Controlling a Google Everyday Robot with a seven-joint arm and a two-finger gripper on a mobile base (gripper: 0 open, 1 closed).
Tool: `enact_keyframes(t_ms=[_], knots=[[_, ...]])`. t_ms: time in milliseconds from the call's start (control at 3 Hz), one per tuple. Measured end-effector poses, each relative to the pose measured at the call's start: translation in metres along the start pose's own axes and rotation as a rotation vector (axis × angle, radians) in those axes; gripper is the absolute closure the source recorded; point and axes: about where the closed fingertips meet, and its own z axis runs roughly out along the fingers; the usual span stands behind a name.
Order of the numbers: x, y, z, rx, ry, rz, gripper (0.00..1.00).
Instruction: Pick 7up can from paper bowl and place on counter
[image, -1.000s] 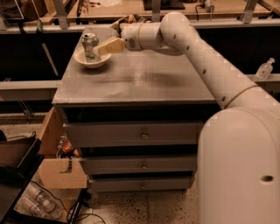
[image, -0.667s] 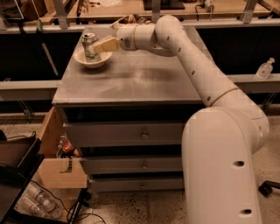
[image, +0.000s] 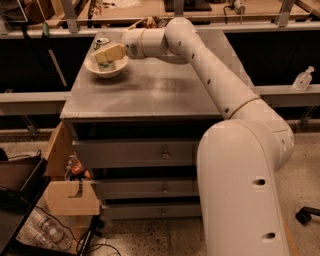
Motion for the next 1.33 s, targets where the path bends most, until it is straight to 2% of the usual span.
enact_keyframes(t_ms=[333,1333], knots=[[0.014,0.013,0.017,-0.042,0.015,0.043,0.16],[0.017,0.02,0.028,-0.06,0.017,0.049,0.87]])
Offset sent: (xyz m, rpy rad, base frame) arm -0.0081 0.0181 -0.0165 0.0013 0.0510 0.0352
